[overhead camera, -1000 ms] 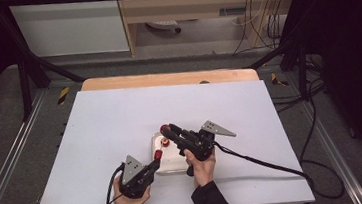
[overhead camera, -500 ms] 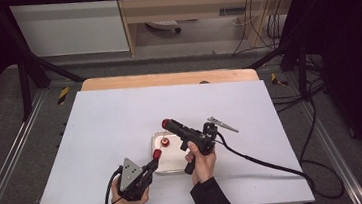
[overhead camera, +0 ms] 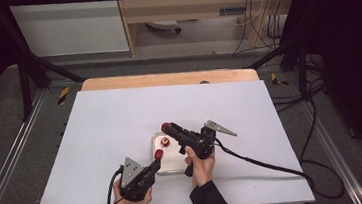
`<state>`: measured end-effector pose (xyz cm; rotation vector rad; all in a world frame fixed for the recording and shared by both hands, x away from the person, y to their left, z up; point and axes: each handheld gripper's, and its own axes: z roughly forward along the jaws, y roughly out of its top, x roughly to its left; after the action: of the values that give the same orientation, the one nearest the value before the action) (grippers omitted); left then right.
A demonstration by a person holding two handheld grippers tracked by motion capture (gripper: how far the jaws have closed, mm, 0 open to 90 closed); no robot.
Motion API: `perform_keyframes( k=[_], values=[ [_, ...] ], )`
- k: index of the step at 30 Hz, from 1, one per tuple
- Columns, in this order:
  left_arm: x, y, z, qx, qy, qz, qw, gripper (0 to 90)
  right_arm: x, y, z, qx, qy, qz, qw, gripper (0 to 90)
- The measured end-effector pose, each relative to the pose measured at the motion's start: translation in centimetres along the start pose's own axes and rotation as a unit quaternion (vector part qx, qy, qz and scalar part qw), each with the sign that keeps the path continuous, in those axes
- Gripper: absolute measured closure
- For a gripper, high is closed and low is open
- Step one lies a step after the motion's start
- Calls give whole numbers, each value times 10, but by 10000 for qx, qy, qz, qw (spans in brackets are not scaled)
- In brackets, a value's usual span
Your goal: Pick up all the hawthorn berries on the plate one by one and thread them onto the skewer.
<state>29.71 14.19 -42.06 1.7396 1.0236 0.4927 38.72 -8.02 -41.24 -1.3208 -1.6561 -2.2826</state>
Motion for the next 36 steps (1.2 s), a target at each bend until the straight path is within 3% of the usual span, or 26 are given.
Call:
perform_keyframes(
  k=[4, 8, 16, 20, 23, 29, 31, 36],
  values=[
    [5, -2, 3, 167, 13, -105, 9998, 888, -2, -2, 1, -149, -120, -98, 9998, 636],
    [4, -1, 6, 208, -20, -190, 9996, 888, -6, -2, 5, -104, -150, -82, 9998, 636],
    [1, 3, 10, 199, 8, -288, 9994, 887, -7, -16, 6, 82, -85, 13, 9999, 635],
    [6, 9, 12, 142, -14, -329, 9994, 887, -3, -23, 4, 257, -6, 66, 9996, 634],
    [7, 10, 17, 169, 12, -246, 9996, 887, -2, -25, 4, 369, -32, 77, 9993, 633],
    [13, 11, 18, 219, -144, -312, 9992, 885, -3, -25, 3, 477, -149, -1, 9988, 622],
    [18, 11, 16, 259, -152, -245, 9993, 885, -1, -23, 2, 490, -217, -63, 9985, 546],
    [34, 5, 5, 391, -160, -10, 9991, 885, 2, -10, -5, 675, -510, -583, 9947, 365]
  ],
)
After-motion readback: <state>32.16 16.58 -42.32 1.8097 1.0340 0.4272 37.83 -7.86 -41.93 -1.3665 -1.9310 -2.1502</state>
